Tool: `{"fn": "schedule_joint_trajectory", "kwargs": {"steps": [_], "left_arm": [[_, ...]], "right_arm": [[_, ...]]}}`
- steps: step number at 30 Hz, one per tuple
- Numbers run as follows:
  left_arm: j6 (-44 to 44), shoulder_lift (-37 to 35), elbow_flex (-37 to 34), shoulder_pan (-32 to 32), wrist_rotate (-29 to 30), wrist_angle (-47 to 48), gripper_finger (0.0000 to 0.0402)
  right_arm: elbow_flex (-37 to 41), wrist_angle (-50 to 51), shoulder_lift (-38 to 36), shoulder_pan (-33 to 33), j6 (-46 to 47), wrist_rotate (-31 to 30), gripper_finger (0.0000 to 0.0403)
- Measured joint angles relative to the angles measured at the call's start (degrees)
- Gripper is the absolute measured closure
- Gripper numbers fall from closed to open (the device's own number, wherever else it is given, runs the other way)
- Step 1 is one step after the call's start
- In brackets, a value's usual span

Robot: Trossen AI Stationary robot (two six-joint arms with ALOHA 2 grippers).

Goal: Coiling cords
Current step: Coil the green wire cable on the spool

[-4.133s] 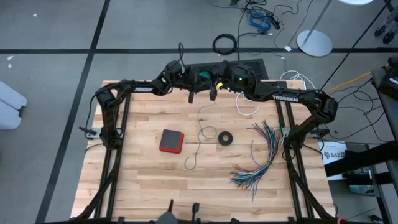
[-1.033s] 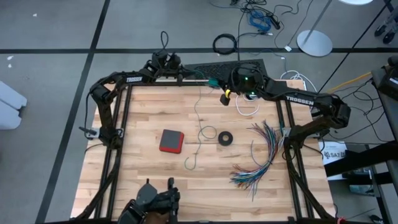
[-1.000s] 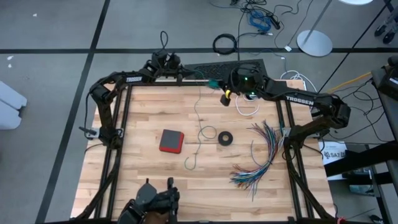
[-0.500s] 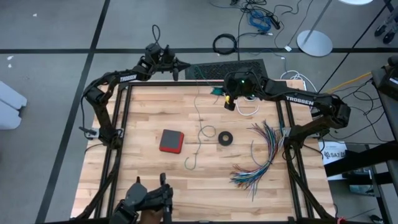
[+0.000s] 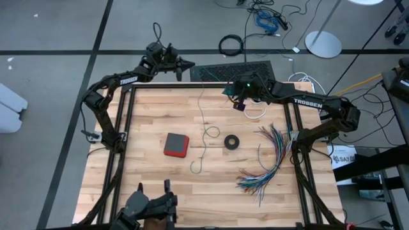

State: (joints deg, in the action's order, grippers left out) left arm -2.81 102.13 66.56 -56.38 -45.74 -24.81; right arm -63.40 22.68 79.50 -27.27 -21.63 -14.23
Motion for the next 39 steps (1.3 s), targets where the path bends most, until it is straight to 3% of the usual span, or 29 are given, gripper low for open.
{"fn": "schedule_joint_trajectory", "kwargs": {"steps": [18, 28, 39], "left_arm": [[-1.4, -4.9, 0.1, 3.6, -3.1, -0.3, 0.0401], [-1.4, -8.4, 0.1, 6.8, -5.0, 1.3, 0.0401], [-1.4, -11.6, 0.1, 11.9, -6.1, 1.3, 0.0401]], "right_arm": [[0.0, -1.0, 4.3, -0.2, -5.7, -21.5, 0.0403], [0.0, -8.0, 5.7, -1.8, -7.0, -26.6, 0.0403], [0.0, -8.7, 5.7, -4.3, -7.2, -26.4, 0.0403]]}}
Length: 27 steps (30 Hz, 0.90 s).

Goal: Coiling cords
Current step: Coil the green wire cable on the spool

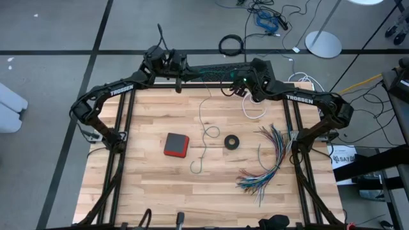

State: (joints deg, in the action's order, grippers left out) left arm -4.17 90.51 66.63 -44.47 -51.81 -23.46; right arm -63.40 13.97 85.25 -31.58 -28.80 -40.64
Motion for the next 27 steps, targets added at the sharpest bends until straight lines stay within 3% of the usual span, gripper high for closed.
{"fn": "schedule_joint_trajectory", "kwargs": {"steps": [11, 27], "left_arm": [[1.7, -0.5, 0.0, 6.9, 2.6, -0.8, 0.0402], [4.6, -0.5, 0.0, 14.6, 5.0, -3.5, 0.0401]], "right_arm": [[0.0, -12.4, 0.0, -0.6, 4.0, 2.3, 0.0403], [0.0, -24.9, 5.2, -3.0, 16.8, 16.8, 0.0403]]}}
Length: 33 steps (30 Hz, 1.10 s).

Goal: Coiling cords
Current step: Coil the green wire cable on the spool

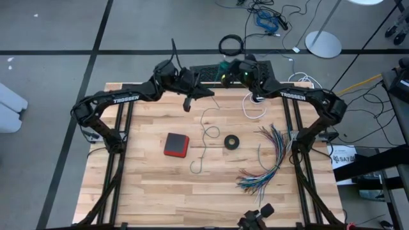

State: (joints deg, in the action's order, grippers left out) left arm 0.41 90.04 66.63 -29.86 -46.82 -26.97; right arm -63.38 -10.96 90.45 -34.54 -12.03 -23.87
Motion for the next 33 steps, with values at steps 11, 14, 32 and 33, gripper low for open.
{"fn": "schedule_joint_trajectory", "kwargs": {"steps": [11, 14, 32, 33], "left_arm": [[8.6, 0.0, 0.0, 3.0, 9.9, 5.4, 0.0402], [10.7, 0.1, 0.0, 3.4, 13.4, 5.0, 0.0402], [14.0, 5.0, 0.9, -0.9, 15.9, 13.4, 0.0402], [14.0, 5.0, 1.0, -1.5, 15.4, 13.7, 0.0402]], "right_arm": [[0.0, -4.5, 0.4, -0.5, 3.7, 4.5, 0.0403], [0.0, -4.9, 0.4, -0.2, 3.7, 4.5, 0.0403], [0.0, -10.6, 3.8, 1.3, 3.8, 8.2, 0.0403], [0.0, -11.2, 3.8, 1.3, 3.8, 8.9, 0.0403]]}}
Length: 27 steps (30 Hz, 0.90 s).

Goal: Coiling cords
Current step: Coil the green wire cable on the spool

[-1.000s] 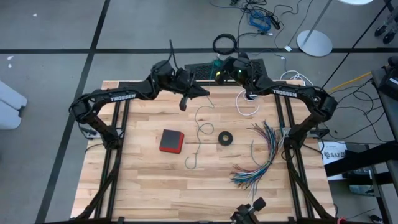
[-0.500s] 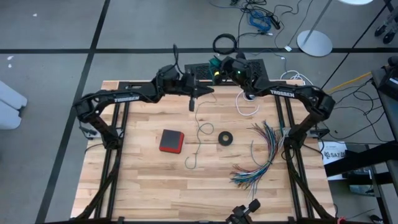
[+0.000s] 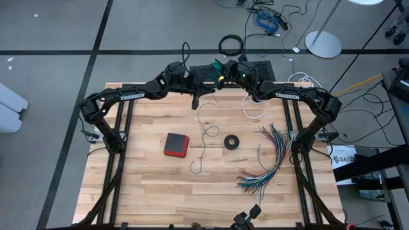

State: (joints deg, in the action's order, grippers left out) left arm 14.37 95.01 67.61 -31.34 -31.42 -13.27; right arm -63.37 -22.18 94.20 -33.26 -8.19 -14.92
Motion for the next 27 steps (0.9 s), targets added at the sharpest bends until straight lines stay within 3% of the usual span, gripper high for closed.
{"fn": "schedule_joint_trajectory", "kwargs": {"steps": [11, 15, 27], "left_arm": [[1.7, -0.4, 0.0, -1.7, -0.1, 2.0, 0.0402], [4.1, -0.4, 0.0, -1.2, 3.5, 4.8, 0.0400], [8.4, -0.4, 0.0, 0.1, 5.0, 9.6, 0.0333]], "right_arm": [[0.0, -0.3, 0.0, 0.0, -0.2, 3.3, 0.0403], [0.0, -0.3, 0.0, 0.0, -0.4, 4.5, 0.0403], [0.0, -1.6, 0.0, 0.1, -1.0, 4.8, 0.0403]]}}
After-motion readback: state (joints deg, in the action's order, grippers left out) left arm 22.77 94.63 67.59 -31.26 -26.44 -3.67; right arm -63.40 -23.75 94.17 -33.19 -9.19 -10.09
